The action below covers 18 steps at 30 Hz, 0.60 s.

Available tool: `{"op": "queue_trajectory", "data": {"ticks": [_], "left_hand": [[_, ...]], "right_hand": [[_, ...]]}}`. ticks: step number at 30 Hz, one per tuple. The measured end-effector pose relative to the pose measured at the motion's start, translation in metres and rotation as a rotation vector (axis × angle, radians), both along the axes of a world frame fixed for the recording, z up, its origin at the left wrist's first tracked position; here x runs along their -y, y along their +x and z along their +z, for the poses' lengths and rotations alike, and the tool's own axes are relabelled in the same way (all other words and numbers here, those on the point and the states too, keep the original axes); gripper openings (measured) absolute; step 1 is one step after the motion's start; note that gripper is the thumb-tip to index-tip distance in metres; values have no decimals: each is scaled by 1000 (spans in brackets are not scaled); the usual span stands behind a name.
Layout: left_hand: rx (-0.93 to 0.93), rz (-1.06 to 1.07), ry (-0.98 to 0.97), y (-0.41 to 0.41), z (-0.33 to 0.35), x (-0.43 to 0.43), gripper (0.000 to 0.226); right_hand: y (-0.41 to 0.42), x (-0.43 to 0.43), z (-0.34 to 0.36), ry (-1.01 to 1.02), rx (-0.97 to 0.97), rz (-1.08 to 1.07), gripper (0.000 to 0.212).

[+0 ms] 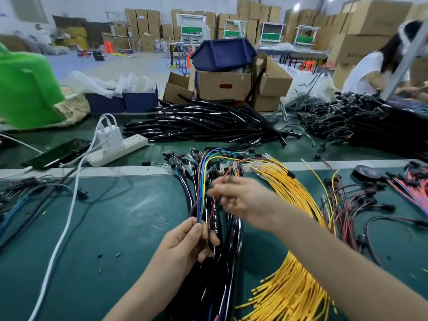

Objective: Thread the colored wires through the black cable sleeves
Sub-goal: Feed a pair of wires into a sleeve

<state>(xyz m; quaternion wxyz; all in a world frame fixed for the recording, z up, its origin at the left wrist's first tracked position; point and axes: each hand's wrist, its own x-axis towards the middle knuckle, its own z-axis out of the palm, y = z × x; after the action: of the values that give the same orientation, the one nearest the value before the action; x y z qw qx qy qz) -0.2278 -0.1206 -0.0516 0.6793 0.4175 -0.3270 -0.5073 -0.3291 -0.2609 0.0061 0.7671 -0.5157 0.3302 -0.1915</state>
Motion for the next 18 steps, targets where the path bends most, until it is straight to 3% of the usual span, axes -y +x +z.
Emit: {"op": "queue_trajectory", "data": {"ticks": [3,8,18], "left_hand": [[-20,39,23,1,0,2,18],[-9,142,166,6,-5,3,22],[-70,-4,216,5,5,0,30]], "right_hand": [[-3,-17,-14,18,11,140,7],[-10,-11,-4,-149,50,89,6],[-8,-1,2,-343,-6,202,5]]}}
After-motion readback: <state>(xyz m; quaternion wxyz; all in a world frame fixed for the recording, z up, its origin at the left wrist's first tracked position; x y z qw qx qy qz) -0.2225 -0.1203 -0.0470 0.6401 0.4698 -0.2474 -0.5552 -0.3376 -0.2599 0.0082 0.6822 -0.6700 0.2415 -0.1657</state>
